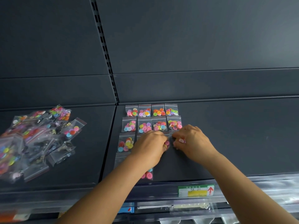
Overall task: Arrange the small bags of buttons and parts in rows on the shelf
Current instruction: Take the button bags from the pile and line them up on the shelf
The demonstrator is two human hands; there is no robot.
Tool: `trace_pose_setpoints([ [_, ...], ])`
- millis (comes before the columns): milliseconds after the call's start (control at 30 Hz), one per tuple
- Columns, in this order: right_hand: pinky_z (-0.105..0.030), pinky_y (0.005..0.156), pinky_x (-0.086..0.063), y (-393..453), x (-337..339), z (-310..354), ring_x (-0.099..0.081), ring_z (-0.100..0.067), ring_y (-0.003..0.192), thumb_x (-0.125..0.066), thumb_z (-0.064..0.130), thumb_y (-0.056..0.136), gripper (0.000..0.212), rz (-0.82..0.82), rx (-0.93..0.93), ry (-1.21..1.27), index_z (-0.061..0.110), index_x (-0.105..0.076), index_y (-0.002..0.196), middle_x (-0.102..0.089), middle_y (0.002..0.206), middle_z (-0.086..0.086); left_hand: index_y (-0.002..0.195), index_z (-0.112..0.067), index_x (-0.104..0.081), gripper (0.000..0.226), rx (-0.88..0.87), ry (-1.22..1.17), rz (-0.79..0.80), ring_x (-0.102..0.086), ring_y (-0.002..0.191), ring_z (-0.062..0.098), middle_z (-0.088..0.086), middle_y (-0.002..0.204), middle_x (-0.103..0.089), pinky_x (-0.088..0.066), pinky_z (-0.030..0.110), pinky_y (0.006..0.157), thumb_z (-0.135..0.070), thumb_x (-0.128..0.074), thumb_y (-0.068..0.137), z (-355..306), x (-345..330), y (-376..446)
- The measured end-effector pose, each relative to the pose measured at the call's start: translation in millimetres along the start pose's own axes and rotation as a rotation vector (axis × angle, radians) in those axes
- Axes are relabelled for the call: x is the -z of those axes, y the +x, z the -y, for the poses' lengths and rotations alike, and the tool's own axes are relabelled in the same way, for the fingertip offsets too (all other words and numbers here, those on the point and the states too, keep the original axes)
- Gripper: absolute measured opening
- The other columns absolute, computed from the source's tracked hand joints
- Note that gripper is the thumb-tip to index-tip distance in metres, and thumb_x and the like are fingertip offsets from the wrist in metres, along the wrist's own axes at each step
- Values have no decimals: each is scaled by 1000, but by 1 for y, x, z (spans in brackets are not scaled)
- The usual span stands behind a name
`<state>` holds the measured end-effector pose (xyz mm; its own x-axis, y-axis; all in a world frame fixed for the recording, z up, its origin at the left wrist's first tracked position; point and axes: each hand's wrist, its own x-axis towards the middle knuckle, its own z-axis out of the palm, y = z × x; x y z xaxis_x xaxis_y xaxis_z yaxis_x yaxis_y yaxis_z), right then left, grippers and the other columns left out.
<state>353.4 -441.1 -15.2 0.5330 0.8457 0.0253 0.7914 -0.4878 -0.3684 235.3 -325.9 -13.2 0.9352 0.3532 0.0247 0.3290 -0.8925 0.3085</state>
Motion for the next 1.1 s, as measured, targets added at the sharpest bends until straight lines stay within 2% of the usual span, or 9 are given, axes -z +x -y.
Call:
trace_pose_setpoints([
  [167,-32,78,-46,-1,0,3,-48,-22,99,-57,27,88,12,-44,-26,28,20,-66,87,-55,102,-1,111,-9,-66,31,29,-36,-24,-53,106,20,1,113,-61,-47,39,88,-30,-47,97,-2,1,1],
  [333,-33,77,-46,-2,-2,4,-48,-21,95,-59,26,85,9,-27,-34,40,21,-63,80,-55,95,0,107,-11,-64,29,40,-2,-62,-52,102,20,2,107,-60,-46,34,81,-35,-53,94,-10,0,1],
  [600,-34,77,-47,-2,-2,6,-48,-20,95,-59,25,85,8,-18,-45,34,19,-64,82,-53,95,1,106,-13,-59,29,46,72,-80,-49,107,21,2,111,-58,-40,32,84,-37,-56,91,-17,1,-1],
  [733,-35,77,-47,0,-1,8,-50,-23,96,-58,26,84,11,0,-55,3,18,-60,77,-52,90,2,108,-13,-59,30,50,72,-66,-49,108,21,3,113,-58,-39,32,86,-38,-56,92,-17,3,-3],
  [800,-32,77,-46,0,2,13,-49,-22,100,-58,24,85,10,1,-71,6,18,-66,84,-55,99,1,111,-13,-59,33,45,54,-59,-48,109,20,3,115,-58,-40,31,87,-38,-57,91,-15,5,-4],
  [867,-28,81,-43,1,6,20,-47,-20,110,-57,24,88,20,-5,-71,15,23,-68,105,-55,114,1,121,-13,-57,40,44,34,-70,-47,114,20,2,122,-57,-40,33,94,-39,-58,90,-11,10,-5],
  [967,-25,88,-39,7,10,36,-43,-18,119,-55,29,92,32,-17,-24,-19,27,-59,124,-53,127,3,135,-16,-47,53,66,55,-104,-43,125,20,1,134,-52,-34,34,105,-42,-56,90,2,23,-12],
  [1100,-27,102,-35,22,9,70,-38,-17,128,-55,37,91,45,-32,66,-64,27,-49,135,-47,137,6,143,-19,-36,60,115,107,-163,-37,133,18,-2,143,-44,-27,32,111,-43,-55,91,37,47,-28],
])
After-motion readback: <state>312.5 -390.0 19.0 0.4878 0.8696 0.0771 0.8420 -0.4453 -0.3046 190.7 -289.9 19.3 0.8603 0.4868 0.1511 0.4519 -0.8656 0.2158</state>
